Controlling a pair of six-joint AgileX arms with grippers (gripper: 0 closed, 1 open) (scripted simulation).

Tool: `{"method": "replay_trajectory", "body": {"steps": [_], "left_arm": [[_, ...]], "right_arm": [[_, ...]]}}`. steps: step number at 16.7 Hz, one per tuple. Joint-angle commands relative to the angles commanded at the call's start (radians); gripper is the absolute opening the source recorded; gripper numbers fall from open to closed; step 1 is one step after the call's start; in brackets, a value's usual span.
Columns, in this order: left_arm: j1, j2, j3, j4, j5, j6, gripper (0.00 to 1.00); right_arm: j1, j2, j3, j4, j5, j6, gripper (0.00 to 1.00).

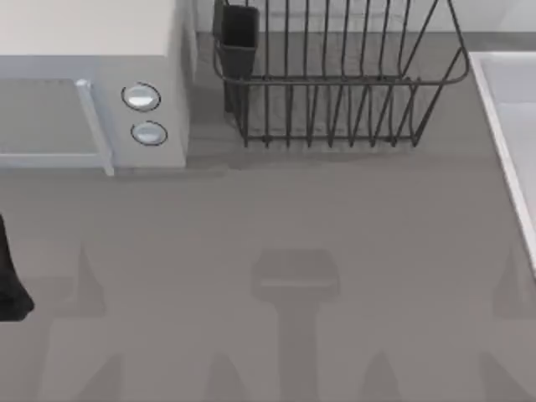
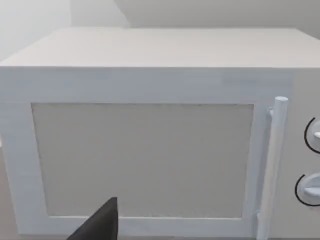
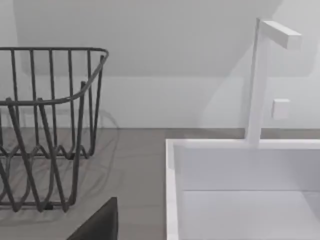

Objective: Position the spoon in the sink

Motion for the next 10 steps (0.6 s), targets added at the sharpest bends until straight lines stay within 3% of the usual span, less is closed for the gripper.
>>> {"method": "replay_trajectory", "body": {"steps": [5,10], "left_arm": [[0.0,0.0,0.0,0.0,0.0,0.0,1.0],[0.0,0.0,0.0,0.0,0.0,0.0,1.0]], "right_arm": [[-0.014,0.062,0.046,-0.053,0.002,-0.064,1.0],[-0.061,0.335,0.223,-0.275,0.0,-0.375,1.0]]}}
